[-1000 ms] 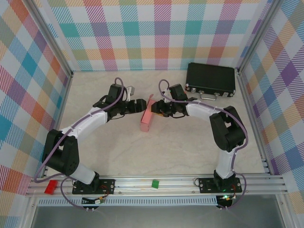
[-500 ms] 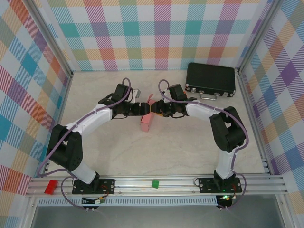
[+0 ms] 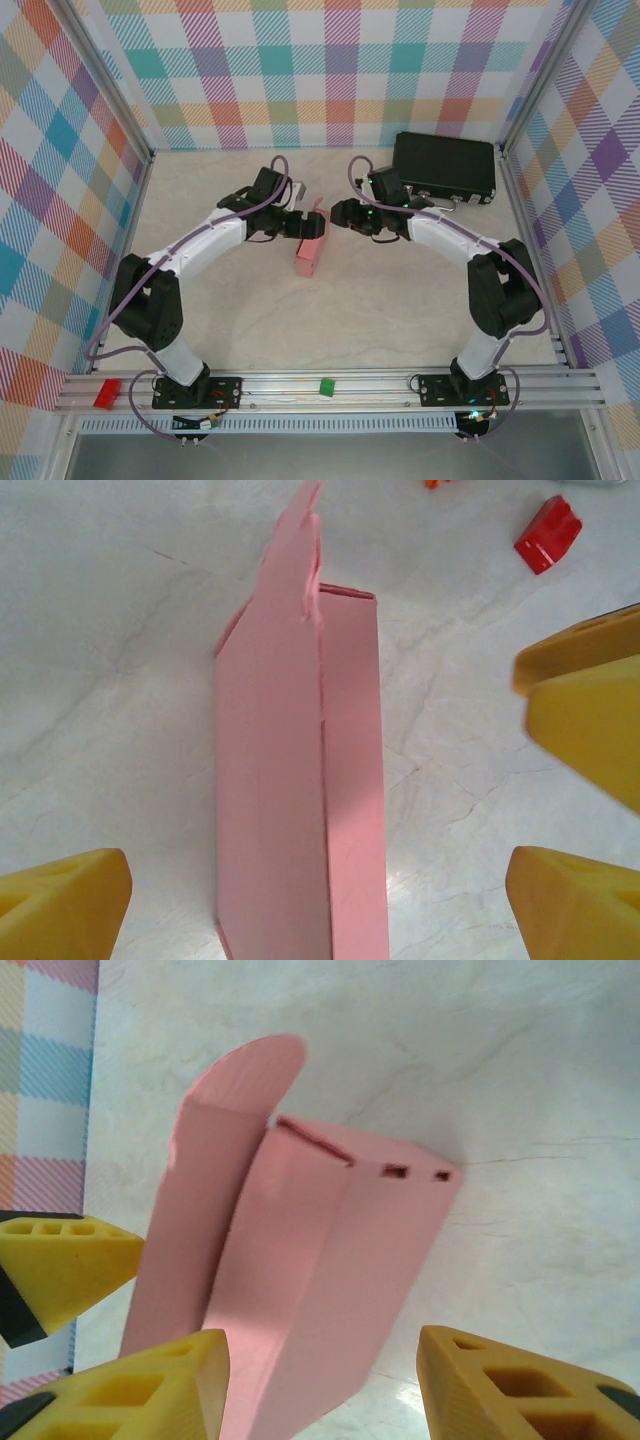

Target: Fold the paper box

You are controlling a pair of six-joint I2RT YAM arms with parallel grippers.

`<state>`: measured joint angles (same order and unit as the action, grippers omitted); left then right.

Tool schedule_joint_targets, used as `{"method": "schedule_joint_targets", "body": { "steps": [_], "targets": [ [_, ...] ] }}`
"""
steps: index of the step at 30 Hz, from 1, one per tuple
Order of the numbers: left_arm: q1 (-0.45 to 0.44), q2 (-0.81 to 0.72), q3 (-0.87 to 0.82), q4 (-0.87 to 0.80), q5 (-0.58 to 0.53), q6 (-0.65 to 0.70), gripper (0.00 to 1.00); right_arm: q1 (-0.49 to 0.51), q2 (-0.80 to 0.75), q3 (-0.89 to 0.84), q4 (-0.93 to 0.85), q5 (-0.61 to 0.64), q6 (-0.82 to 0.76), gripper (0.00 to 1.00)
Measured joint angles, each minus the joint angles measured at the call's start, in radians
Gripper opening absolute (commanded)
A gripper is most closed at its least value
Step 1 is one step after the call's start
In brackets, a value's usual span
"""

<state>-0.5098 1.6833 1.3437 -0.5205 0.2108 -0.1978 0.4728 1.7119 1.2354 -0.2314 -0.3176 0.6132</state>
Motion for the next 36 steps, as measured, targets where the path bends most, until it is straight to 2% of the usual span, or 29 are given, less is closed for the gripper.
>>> {"method": "schedule_joint_targets", "body": {
  "steps": [9, 14, 18, 22, 27, 29, 36],
  "targets": [
    [-0.082, 0.132, 0.121, -0.100, -0.151, 0.076, 0.93, -0.095, -0.086, -0.144, -0.026, 0.027, -0.008, 0.55],
    [-0.120, 0.194, 0.170, -0.142, -0.222, 0.126, 0.83, -0.130, -0.113, -0.188, -0.025, 0.029, -0.012, 0.55],
    [-0.129, 0.215, 0.179, -0.167, -0.266, 0.165, 0.67, -0.144, -0.125, -0.203, -0.025, 0.028, -0.012, 0.55],
    [-0.129, 0.220, 0.185, -0.187, -0.292, 0.207, 0.62, -0.147, -0.130, -0.207, -0.025, 0.025, -0.016, 0.55],
    [-0.129, 0.220, 0.194, -0.186, -0.309, 0.283, 0.58, -0.148, -0.130, -0.207, -0.025, 0.021, -0.019, 0.56],
    [-0.128, 0.220, 0.196, -0.185, -0.305, 0.322, 0.53, -0.151, -0.130, -0.207, -0.025, 0.021, -0.019, 0.56],
    [-0.113, 0.220, 0.198, -0.178, -0.209, 0.482, 0.52, -0.153, -0.134, -0.208, -0.026, 0.019, -0.023, 0.56]
  ]
}}
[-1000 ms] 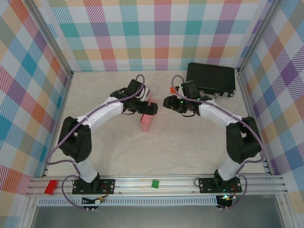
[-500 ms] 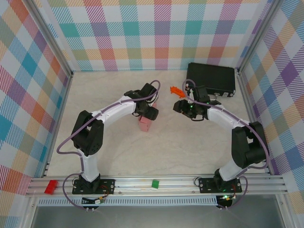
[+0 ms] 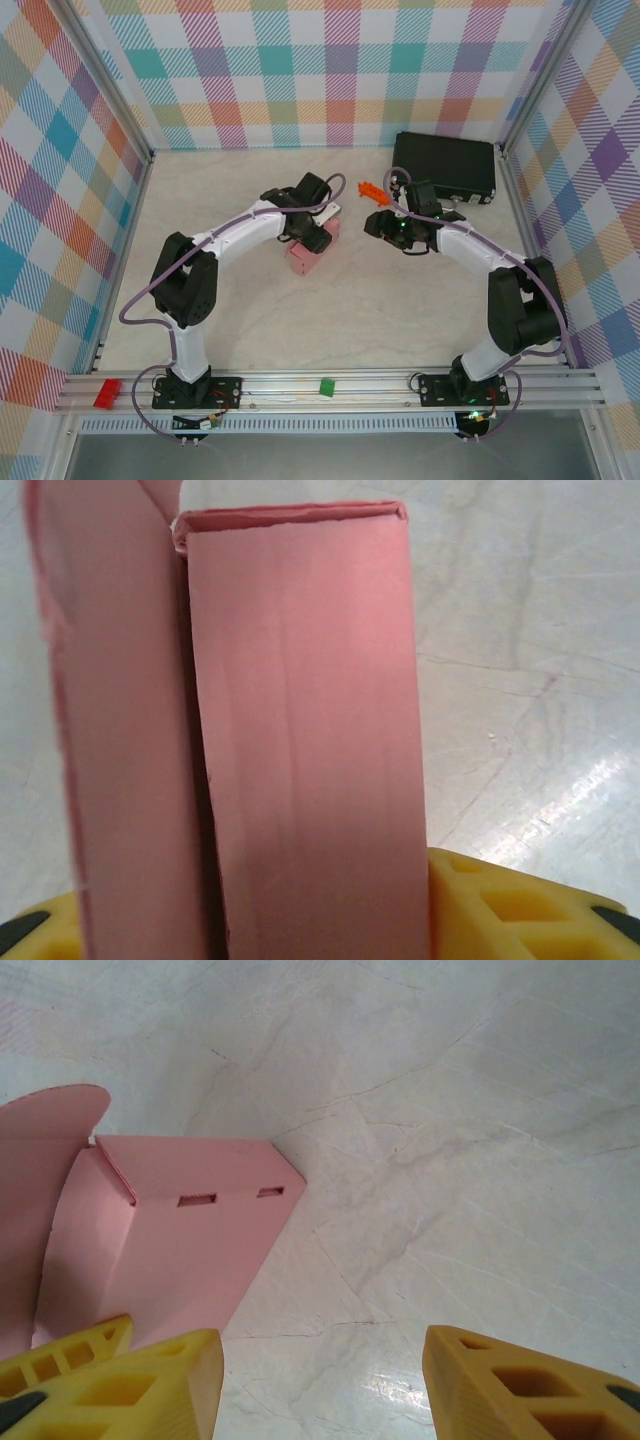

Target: Fold the paper box

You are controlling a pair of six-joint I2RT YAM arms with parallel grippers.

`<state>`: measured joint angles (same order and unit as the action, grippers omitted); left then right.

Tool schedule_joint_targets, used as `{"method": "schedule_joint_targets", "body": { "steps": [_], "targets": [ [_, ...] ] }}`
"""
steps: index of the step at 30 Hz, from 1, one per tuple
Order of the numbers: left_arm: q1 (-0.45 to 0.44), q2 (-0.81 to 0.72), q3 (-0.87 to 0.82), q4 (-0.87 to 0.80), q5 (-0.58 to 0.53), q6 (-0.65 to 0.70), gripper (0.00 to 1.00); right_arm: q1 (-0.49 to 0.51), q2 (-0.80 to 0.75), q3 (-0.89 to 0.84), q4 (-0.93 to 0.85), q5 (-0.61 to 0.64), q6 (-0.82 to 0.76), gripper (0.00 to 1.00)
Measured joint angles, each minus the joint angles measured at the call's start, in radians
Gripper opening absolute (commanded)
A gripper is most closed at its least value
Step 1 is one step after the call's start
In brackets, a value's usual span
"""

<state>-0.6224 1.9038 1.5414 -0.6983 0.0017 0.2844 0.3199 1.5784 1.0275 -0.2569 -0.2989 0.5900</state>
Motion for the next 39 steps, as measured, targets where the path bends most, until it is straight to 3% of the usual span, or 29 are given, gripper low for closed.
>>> {"method": "schedule_joint_targets", "body": {
  "steps": [19, 39],
  "targets": [
    [0.056, 0.036, 0.073, -0.074, 0.274, 0.546, 0.50, -0.008, -0.031, -0.039, -0.035, 0.024, -0.008, 0.56],
    [0.071, 0.163, 0.233, -0.217, 0.316, 0.870, 0.56, -0.020, -0.084, -0.098, -0.078, 0.079, -0.030, 0.57]
  ]
}}
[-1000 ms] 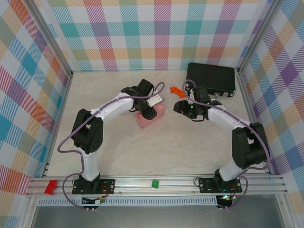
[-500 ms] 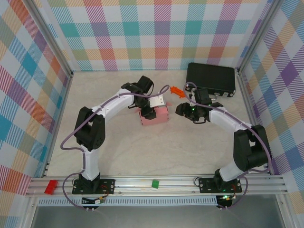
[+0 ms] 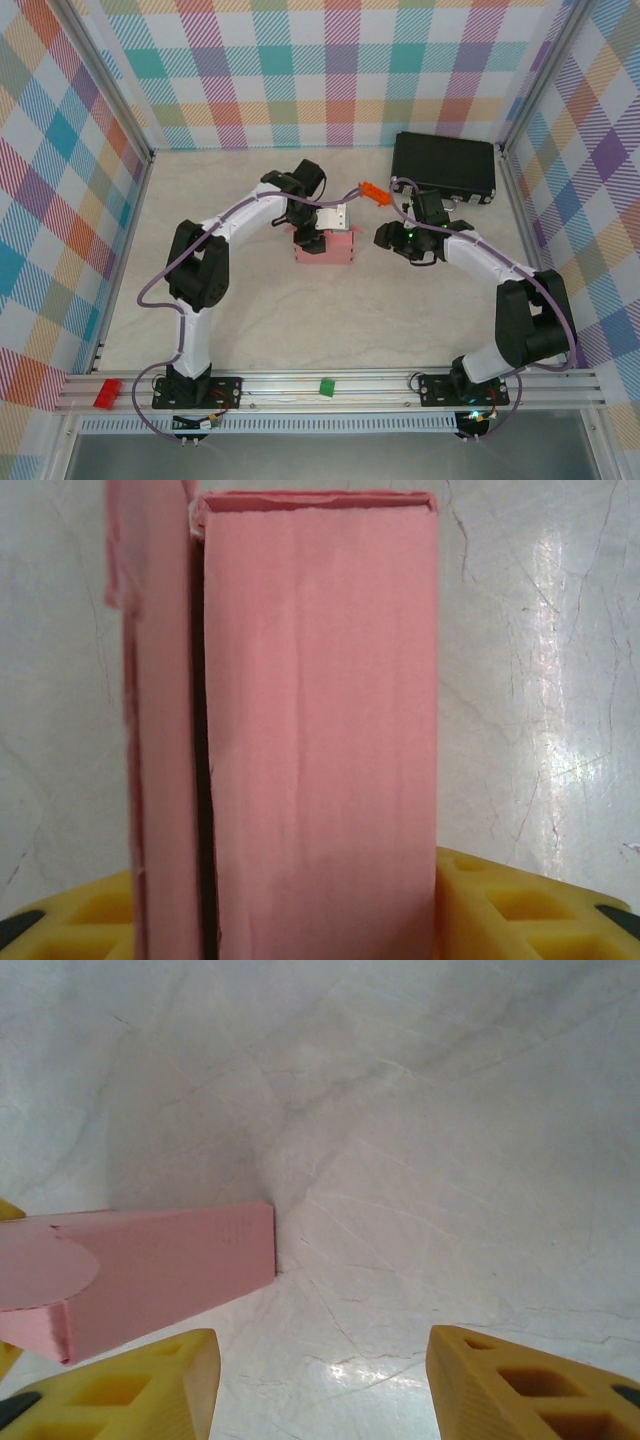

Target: Fold the paper box

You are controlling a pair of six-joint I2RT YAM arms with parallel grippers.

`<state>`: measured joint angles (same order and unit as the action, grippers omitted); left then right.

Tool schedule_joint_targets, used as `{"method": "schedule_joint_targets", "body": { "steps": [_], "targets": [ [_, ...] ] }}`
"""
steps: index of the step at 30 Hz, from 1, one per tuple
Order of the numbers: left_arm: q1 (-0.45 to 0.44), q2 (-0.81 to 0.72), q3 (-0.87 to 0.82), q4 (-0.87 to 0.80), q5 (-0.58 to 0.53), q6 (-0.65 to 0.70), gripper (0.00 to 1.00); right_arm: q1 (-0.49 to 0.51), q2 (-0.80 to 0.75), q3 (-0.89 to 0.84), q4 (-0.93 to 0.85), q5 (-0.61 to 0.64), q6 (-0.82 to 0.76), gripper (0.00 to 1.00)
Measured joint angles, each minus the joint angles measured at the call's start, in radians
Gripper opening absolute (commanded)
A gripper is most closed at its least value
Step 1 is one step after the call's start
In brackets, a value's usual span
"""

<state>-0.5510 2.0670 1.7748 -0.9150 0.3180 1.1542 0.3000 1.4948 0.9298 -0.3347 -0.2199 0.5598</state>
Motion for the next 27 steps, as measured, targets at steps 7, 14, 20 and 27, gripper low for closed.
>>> {"method": "schedule_joint_targets", "body": {
  "steps": [7, 14, 20, 27],
  "targets": [
    [0.000, 0.031, 0.044, -0.024, -0.002, 0.048, 0.68, -0.001, -0.026, -0.016, -0.005, 0.003, -0.002, 0.58],
    [0.000, 0.031, 0.052, -0.029, -0.005, 0.051, 0.83, -0.001, -0.034, -0.017, -0.008, 0.004, -0.031, 0.59],
    [0.000, 0.030, 0.081, -0.043, -0.013, 0.029, 0.90, -0.001, -0.032, 0.009, -0.030, 0.004, -0.061, 0.59],
    [0.000, -0.002, 0.086, -0.054, -0.028, -0.003, 0.91, -0.001, -0.017, 0.073, -0.045, 0.004, -0.098, 0.60]
  ]
}}
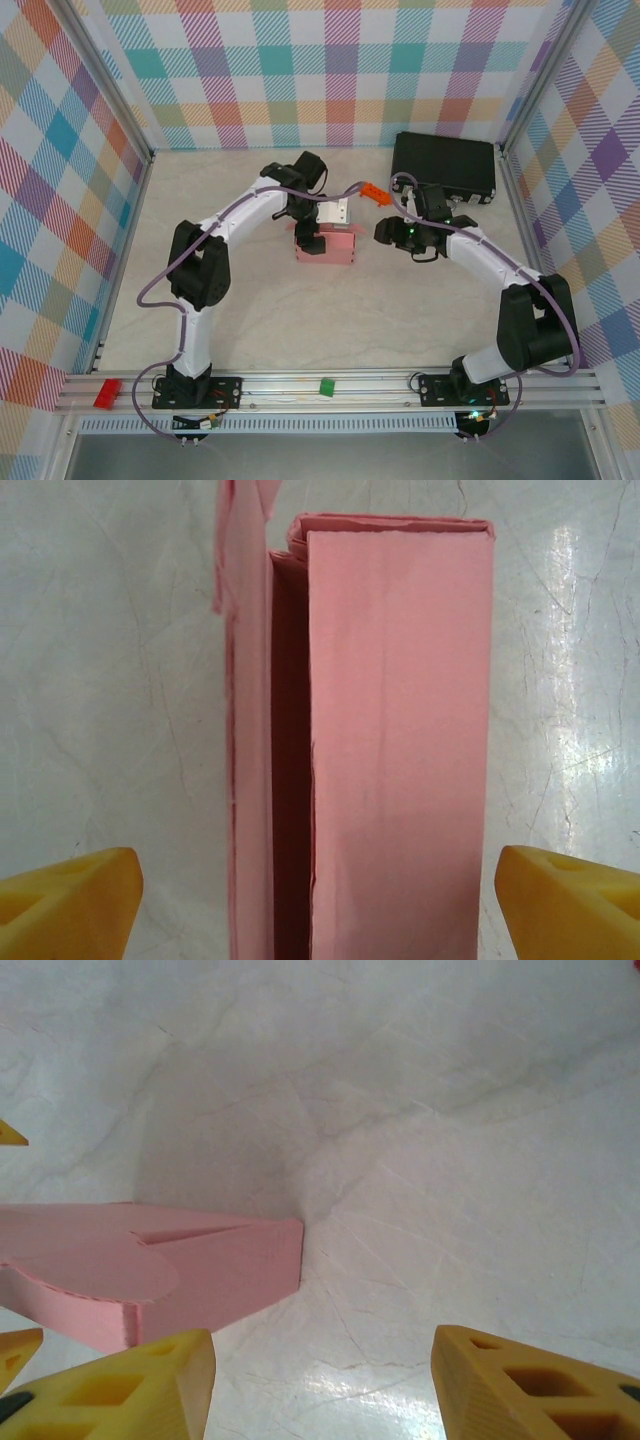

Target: Fold the paper box

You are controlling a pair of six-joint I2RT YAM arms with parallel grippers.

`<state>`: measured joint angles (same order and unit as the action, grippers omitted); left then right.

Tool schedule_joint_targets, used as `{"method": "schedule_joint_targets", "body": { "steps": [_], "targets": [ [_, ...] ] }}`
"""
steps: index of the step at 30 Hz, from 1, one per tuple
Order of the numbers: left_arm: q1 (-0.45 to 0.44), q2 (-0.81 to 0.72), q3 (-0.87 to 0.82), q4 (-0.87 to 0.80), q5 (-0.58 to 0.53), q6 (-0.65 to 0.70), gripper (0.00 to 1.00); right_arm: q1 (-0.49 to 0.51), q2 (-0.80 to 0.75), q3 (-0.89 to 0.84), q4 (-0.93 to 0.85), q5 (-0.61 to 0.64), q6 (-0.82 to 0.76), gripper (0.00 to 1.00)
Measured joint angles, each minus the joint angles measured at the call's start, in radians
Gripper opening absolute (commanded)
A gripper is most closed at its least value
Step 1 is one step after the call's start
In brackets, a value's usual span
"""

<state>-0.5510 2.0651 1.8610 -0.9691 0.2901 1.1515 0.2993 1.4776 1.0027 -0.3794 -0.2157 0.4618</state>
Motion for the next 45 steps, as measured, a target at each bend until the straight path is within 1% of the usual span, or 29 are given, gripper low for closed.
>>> {"method": "schedule_joint_targets", "body": {
  "steps": [6, 8, 11, 13, 14, 19, 25, 30, 35, 39, 41, 42, 43, 44, 45],
  "targets": [
    [0.003, -0.082, -0.005, 0.011, -0.014, -0.072, 0.92, 0.000, 0.001, 0.031, -0.008, -0.012, -0.035, 0.60],
    [0.011, -0.130, -0.034, 0.039, -0.005, -0.098, 0.95, 0.000, 0.003, 0.043, -0.010, -0.024, -0.047, 0.60],
    [0.028, -0.201, -0.096, 0.072, 0.009, -0.106, 0.96, 0.000, 0.013, 0.068, -0.012, -0.039, -0.061, 0.60],
    [0.033, -0.221, -0.119, 0.074, 0.016, -0.095, 0.97, 0.000, 0.016, 0.074, -0.011, -0.045, -0.063, 0.60],
    [0.036, -0.222, -0.125, 0.075, 0.016, -0.088, 1.00, 0.000, 0.016, 0.074, -0.012, -0.049, -0.064, 0.60],
    [0.037, -0.203, -0.145, 0.082, 0.018, -0.061, 1.00, 0.000, 0.019, 0.074, -0.011, -0.058, -0.063, 0.61],
    [0.033, -0.131, -0.143, 0.084, 0.022, -0.049, 1.00, 0.000, 0.019, 0.053, -0.011, -0.057, -0.063, 0.61],
    [0.016, -0.092, -0.144, 0.093, 0.004, -0.035, 1.00, 0.000, 0.019, 0.039, -0.012, -0.056, -0.063, 0.61],
    [-0.007, -0.090, -0.169, 0.146, -0.023, -0.032, 0.91, 0.000, 0.019, 0.039, -0.011, -0.057, -0.063, 0.61],
    [-0.015, -0.090, -0.188, 0.164, -0.037, -0.036, 0.88, 0.000, 0.019, 0.039, -0.010, -0.066, -0.062, 0.61],
    [-0.016, -0.090, -0.195, 0.171, -0.042, -0.039, 0.83, 0.000, 0.019, 0.039, -0.007, -0.077, -0.060, 0.60],
    [-0.016, -0.090, -0.198, 0.173, -0.043, -0.041, 0.78, 0.000, 0.019, 0.039, -0.005, -0.083, -0.060, 0.60],
    [-0.018, -0.090, -0.203, 0.180, -0.046, -0.043, 0.70, 0.000, 0.019, 0.039, -0.003, -0.090, -0.059, 0.59],
    [-0.018, -0.090, -0.206, 0.183, -0.047, -0.047, 0.60, 0.000, 0.019, 0.039, -0.002, -0.100, -0.059, 0.58],
    [-0.018, -0.090, -0.209, 0.187, -0.048, -0.053, 0.57, 0.000, 0.019, 0.039, 0.000, -0.110, -0.059, 0.57]
  ]
}}
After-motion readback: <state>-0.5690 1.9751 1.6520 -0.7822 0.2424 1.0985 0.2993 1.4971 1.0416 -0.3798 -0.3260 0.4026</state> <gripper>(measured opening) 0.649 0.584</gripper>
